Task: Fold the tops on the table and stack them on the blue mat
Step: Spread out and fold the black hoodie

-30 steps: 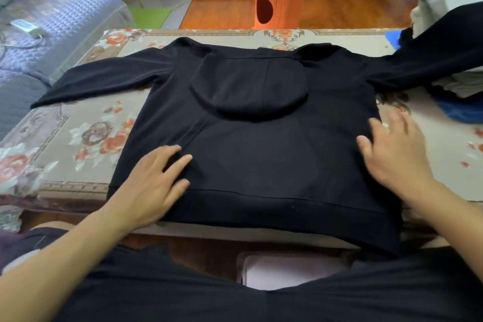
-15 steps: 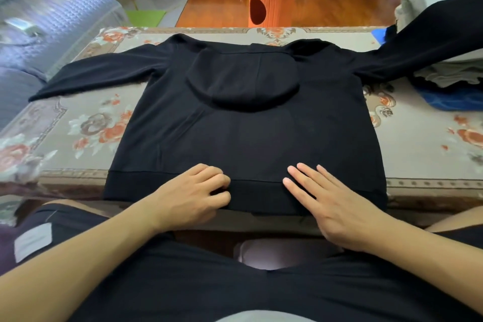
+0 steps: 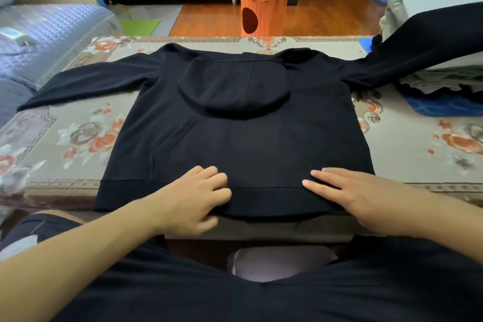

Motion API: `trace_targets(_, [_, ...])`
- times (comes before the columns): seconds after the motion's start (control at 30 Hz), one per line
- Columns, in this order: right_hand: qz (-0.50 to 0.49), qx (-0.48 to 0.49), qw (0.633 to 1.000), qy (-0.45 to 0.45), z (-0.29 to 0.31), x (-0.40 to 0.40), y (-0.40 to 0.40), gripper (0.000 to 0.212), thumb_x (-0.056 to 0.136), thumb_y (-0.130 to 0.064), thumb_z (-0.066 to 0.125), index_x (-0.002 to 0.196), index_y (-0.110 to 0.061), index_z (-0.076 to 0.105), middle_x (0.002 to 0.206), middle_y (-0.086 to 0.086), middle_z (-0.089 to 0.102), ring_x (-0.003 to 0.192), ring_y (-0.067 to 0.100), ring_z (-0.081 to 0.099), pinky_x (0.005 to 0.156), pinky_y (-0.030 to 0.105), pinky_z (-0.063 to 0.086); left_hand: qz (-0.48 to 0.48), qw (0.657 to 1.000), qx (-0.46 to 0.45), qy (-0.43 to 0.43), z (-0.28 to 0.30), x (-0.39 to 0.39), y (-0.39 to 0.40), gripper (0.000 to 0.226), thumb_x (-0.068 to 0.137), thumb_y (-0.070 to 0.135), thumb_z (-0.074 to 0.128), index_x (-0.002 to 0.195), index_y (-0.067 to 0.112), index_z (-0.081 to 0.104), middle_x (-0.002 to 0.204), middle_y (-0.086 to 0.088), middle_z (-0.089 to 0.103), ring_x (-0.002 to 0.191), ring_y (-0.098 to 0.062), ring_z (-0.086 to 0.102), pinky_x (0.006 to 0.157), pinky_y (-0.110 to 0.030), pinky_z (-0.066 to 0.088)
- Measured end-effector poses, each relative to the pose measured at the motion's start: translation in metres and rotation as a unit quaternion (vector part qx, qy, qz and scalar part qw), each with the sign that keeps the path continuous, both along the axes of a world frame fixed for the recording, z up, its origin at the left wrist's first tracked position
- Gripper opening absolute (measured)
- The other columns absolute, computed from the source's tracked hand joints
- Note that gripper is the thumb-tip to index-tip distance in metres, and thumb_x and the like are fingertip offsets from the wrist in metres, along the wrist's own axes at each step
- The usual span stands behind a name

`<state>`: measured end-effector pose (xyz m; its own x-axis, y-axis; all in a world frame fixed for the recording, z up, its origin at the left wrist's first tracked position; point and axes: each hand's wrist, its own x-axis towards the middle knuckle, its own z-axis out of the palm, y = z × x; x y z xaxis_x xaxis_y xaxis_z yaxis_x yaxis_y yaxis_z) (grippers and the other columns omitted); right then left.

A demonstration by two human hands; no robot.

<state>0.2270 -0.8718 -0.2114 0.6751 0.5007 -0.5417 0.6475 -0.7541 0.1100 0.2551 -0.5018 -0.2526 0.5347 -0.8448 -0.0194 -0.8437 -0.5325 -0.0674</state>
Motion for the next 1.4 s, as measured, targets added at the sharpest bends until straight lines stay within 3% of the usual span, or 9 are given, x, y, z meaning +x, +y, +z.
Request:
trace_targets(0.07, [-0.048, -0.014, 0.991, 0.128, 0.024, 0.015, 0.006, 0.087, 0.097, -0.029, 0.054, 0.157, -0.045, -0.007, 0.161, -0.021, -0.016, 0.149, 0.002, -0.011, 0.125, 0.03, 0.008, 0.039, 0.99, -0.026, 0.134, 0.02, 0.021, -0.008, 0.033, 0.097, 0.057, 0.041, 0.088, 0.028, 0.05, 0.09, 0.011, 0.051, 0.085, -0.012, 0.049, 0.076, -0.033, 0.043])
trace_targets(0.13, [-0.125, 0.078, 0.97, 0.194, 0.044, 0.051, 0.019, 0.066, 0.095, -0.051, 0.059, 0.154, -0.044, 0.029, 0.158, -0.023, 0.02, 0.144, -0.004, 0.022, 0.122, 0.027, 0.023, 0.12, 0.967, -0.101, 0.2, 0.035, 0.056, -0.013, 0.038, 0.097, 0.062, 0.037, 0.094, 0.029, 0.055, 0.09, 0.012, 0.06, 0.085, -0.01, 0.058, 0.077, -0.032, 0.046])
trace_targets(0.27, [-0.237, 0.289, 0.927, -0.037, 0.051, 0.18, 0.041, 0.03, 0.102, -0.029, 0.049, 0.129, -0.028, 0.061, 0.105, -0.012, 0.067, 0.085, 0.004, 0.07, 0.079, 0.022, 0.049, 0.31, 0.934, -0.176, 0.032, 0.041, 0.161, 0.003, 0.012, 0.097, 0.04, 0.049, 0.1, 0.032, 0.056, 0.105, 0.008, 0.065, 0.099, -0.021, 0.062, 0.083, -0.039, 0.05])
trace_targets(0.53, [-0.372, 0.28, 0.866, -0.184, 0.021, 0.416, 0.064, 0.05, 0.103, -0.015, 0.039, 0.153, -0.022, 0.038, 0.147, 0.013, 0.049, 0.118, 0.037, 0.059, 0.093, 0.043, 0.053, 0.504, 0.844, -0.181, -0.027, 0.048, 0.372, 0.078, 0.035, 0.103, 0.028, 0.04, 0.135, 0.018, 0.051, 0.134, -0.018, 0.053, 0.116, -0.044, 0.056, 0.095, -0.055, 0.046])
trace_targets(0.73, [-0.474, 0.137, 0.867, 0.069, -0.003, 0.493, 0.07, 0.026, 0.104, -0.029, 0.051, 0.123, -0.013, 0.045, 0.109, 0.017, 0.057, 0.066, 0.025, 0.065, 0.05, 0.036, 0.057, 0.583, 0.804, -0.073, 0.092, 0.003, 0.488, 0.133, 0.047, 0.103, 0.027, 0.046, 0.145, 0.008, 0.038, 0.14, -0.03, 0.046, 0.123, -0.047, 0.052, 0.102, -0.053, 0.044])
trace_targets(0.9, [-0.355, 0.085, 0.928, -0.078, -0.016, 0.539, 0.097, 0.017, 0.1, -0.016, 0.051, 0.089, -0.007, 0.061, 0.076, 0.006, 0.058, 0.066, 0.022, 0.059, 0.054, 0.031, 0.048, 0.663, 0.745, -0.069, -0.016, -0.011, 0.501, 0.213, 0.028, 0.096, 0.008, 0.05, 0.119, -0.003, 0.061, 0.118, -0.028, 0.062, 0.11, -0.048, 0.06, 0.093, -0.051, 0.051])
trace_targets(0.97, [-0.338, 0.055, 0.933, -0.114, -0.03, 0.56, 0.107, 0.024, 0.098, -0.008, 0.041, 0.102, -0.006, 0.064, 0.082, 0.005, 0.055, 0.069, 0.02, 0.051, 0.061, 0.032, 0.042, 0.677, 0.731, -0.076, -0.017, -0.013, 0.507, 0.234, 0.03, 0.098, 0.016, 0.049, 0.119, -0.001, 0.063, 0.123, -0.025, 0.06, 0.114, -0.046, 0.057, 0.098, -0.05, 0.048])
trace_targets(1.2, [-0.405, 0.075, 0.897, -0.159, -0.043, 0.561, 0.093, 0.04, 0.103, -0.045, 0.039, 0.128, -0.017, 0.051, 0.136, 0.017, 0.048, 0.112, 0.042, 0.055, 0.082, 0.044, 0.045, 0.472, 0.88, -0.026, -0.043, -0.024, 0.495, 0.216, 0.03, 0.105, 0.041, 0.037, 0.112, 0.018, 0.054, 0.116, -0.015, 0.056, 0.099, -0.045, 0.06, 0.083, -0.053, 0.049])
trace_targets(1.4, [-0.436, 0.235, 0.844, -0.204, -0.033, 0.571, 0.135, 0.042, 0.105, -0.035, 0.041, 0.14, -0.014, 0.05, 0.146, 0.018, 0.037, 0.119, 0.046, 0.053, 0.091, 0.046, 0.043, 0.634, 0.765, -0.062, -0.094, 0.003, 0.539, 0.219, 0.038, 0.097, 0.004, 0.048, 0.134, 0.006, 0.053, 0.135, -0.026, 0.047, 0.119, -0.056, 0.052, 0.095, -0.065, 0.043])
